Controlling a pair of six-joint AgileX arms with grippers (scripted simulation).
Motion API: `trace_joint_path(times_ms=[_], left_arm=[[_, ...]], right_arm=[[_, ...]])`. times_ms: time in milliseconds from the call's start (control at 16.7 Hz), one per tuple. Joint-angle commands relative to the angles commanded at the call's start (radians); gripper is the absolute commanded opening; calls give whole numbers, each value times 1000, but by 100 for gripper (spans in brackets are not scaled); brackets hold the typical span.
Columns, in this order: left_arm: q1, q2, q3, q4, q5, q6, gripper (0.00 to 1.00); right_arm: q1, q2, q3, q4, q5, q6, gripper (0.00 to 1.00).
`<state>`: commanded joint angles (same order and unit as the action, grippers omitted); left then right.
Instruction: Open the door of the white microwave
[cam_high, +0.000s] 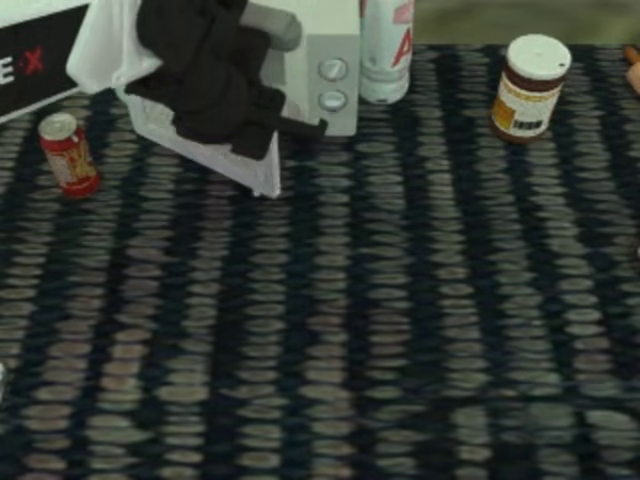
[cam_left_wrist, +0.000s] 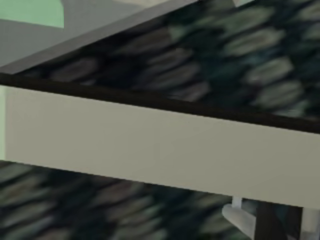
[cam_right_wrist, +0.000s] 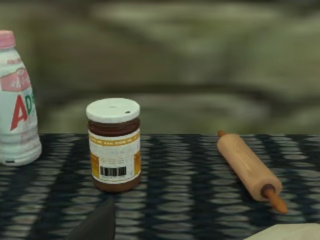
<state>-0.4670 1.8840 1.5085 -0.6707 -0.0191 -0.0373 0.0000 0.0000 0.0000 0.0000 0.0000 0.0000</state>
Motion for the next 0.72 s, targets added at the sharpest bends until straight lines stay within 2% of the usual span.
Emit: trace_joint_path(times_ms=[240,720], left_arm=[[26,-45,-55,15,42,80,0],[27,-46,-56,16,44,82,0]], right_arm=[[0,0,0,0,0,0,100],[0,0,0,0,0,0,100]])
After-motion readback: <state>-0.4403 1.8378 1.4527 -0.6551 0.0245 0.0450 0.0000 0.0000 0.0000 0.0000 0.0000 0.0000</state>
